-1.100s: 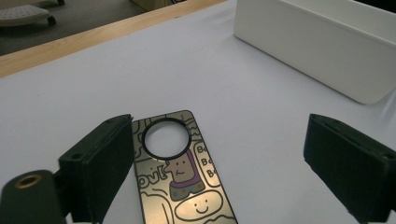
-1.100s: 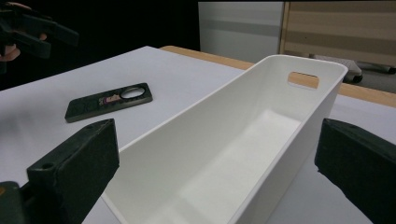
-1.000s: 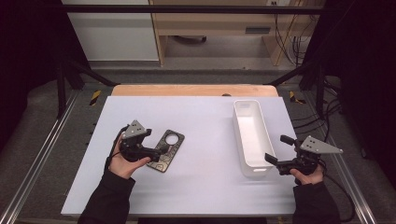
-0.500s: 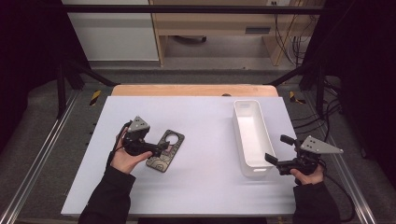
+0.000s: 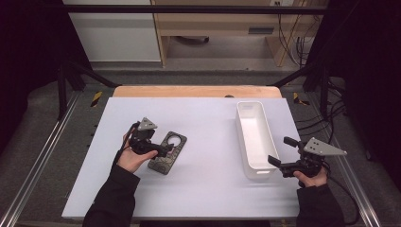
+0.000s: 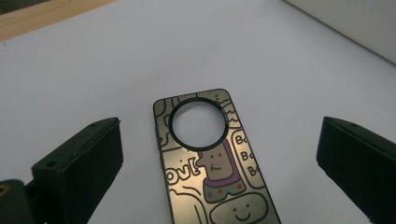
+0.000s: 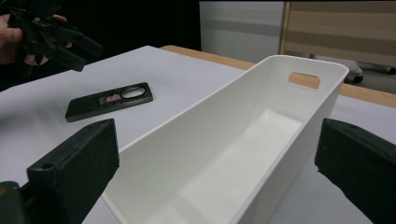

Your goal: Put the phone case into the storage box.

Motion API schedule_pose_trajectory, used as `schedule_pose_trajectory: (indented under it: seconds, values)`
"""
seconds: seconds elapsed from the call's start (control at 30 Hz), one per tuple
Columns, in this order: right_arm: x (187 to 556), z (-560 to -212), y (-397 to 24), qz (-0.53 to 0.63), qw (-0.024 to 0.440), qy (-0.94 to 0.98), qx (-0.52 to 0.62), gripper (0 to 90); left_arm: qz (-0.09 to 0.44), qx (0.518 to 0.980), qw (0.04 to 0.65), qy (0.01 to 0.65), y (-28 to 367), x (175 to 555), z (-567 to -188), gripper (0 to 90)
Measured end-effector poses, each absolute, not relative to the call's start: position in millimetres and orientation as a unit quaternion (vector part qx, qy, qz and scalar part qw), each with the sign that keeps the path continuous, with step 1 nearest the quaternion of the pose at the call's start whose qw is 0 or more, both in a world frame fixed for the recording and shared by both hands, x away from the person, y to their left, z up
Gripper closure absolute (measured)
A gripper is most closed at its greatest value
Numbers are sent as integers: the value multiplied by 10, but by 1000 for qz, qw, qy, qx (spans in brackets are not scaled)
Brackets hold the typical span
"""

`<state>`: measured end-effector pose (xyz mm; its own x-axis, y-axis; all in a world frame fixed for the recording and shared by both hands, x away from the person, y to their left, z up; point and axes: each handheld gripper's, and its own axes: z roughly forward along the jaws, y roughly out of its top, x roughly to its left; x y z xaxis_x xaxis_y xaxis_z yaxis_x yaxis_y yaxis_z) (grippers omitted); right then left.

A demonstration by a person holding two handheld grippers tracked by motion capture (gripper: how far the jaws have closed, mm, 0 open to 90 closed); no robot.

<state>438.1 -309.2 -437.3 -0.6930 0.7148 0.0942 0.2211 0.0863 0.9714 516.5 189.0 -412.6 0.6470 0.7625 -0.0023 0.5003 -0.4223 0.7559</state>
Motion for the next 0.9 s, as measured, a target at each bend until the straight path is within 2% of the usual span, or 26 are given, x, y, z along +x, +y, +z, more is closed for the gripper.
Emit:
schedule_pose_trajectory:
  seconds: [0.9]
  values:
    - [4379, -4373, -3086, 590, 208, 707, 331, 5, 144, 850, 308, 402, 1711, 5354, -4417, 0]
